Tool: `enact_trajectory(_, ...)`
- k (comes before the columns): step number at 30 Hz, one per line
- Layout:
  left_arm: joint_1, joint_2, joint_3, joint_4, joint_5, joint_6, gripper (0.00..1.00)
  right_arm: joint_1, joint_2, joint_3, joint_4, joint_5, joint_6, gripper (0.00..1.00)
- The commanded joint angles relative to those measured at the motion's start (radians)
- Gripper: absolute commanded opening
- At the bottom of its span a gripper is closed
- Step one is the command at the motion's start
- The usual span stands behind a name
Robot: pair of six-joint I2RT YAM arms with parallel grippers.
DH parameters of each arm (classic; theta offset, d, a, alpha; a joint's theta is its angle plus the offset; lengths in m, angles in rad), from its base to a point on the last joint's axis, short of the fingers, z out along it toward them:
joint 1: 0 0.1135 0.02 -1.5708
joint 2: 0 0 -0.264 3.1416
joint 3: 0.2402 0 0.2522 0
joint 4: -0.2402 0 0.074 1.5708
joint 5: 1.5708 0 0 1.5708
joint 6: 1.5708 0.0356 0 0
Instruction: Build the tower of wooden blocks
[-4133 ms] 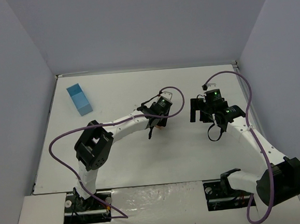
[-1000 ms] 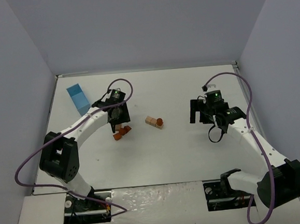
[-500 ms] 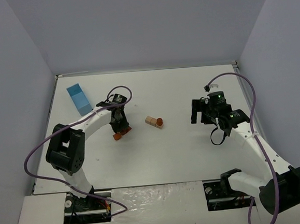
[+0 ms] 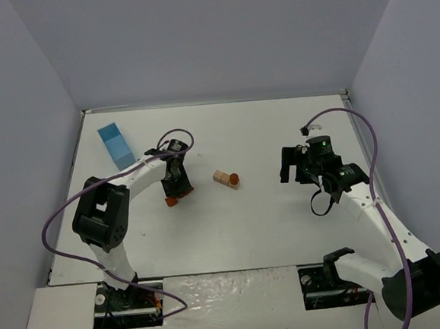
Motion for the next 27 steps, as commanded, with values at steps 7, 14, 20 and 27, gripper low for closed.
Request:
enact_trajectory(7,0.005,0.005,0.048,-0.012,-0.03,-0.02,0.37,-0.002,-0.028,-0.007,0.044,-0.009,0.004,1.0)
enact_trajectory(14,0.005,-0.013,0.026,-0.012,-0.028,-0.02,0.15,-0.002,-0.03,-0.008,0.045,-0.01,0.005,1.0)
enact_trajectory(20,-0.016,-0.135,0.007,-0.011,-0.029,0.024,0.0,-0.003,-0.018,0.029,0.045,-0.065,-0.024,1.0)
enact_trajectory(27,-0.136,-0.337,0.013,0.132,-0.096,0.361,0.0,-0.003,0.036,0.188,0.042,-0.314,-0.055,0.97)
